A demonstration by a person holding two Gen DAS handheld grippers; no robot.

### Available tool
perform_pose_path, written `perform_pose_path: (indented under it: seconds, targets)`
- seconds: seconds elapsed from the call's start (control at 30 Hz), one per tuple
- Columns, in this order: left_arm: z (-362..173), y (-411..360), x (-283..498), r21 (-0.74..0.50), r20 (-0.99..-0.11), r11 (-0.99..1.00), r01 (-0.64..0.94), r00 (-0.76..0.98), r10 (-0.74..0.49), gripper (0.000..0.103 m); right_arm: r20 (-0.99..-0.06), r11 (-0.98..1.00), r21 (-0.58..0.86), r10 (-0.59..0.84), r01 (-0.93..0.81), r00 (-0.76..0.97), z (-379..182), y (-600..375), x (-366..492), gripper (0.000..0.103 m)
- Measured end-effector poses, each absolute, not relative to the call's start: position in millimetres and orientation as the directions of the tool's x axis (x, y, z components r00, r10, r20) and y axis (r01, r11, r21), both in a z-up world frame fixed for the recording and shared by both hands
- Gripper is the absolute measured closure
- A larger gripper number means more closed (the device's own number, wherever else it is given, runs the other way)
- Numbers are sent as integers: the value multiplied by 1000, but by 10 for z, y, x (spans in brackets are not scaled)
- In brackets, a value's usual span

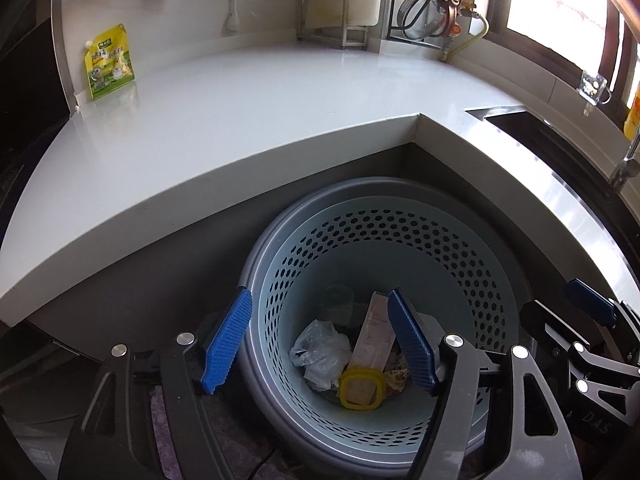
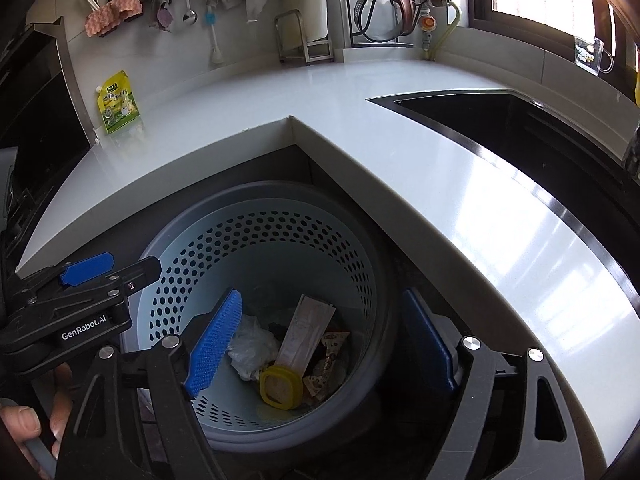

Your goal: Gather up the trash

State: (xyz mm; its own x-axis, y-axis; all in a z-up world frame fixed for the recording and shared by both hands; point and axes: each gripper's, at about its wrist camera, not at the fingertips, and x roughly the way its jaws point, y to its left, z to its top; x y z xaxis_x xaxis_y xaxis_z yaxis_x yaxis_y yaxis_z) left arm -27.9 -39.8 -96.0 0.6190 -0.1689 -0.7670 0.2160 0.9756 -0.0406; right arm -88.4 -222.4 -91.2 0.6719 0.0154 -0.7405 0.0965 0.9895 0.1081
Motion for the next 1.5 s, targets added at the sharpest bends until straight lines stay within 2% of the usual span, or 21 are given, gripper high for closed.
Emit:
perform_pose_path:
  seconds: [0.27, 0.43, 1.0, 1.5]
  targets:
    - [-964, -395, -300, -40, -767, 978, 206, 621, -162, 29, -752, 991, 100, 15, 91, 659, -945, -2213, -876, 25]
    - [-939, -352, -309, -49, -758, 979, 198, 631, -166, 20, -746, 992, 94, 10, 90, 665, -919, -2176, -896, 25]
    - [-908, -347, -340, -22, -751, 983, 181, 646, -135, 8, -743, 992, 85, 3, 90, 669, -910, -2165, -914, 25]
    - [-864, -353, -353, -9, -741, 984, 177, 660, -126, 7, -744, 992, 88, 6, 90, 668, -907, -2181, -921, 25]
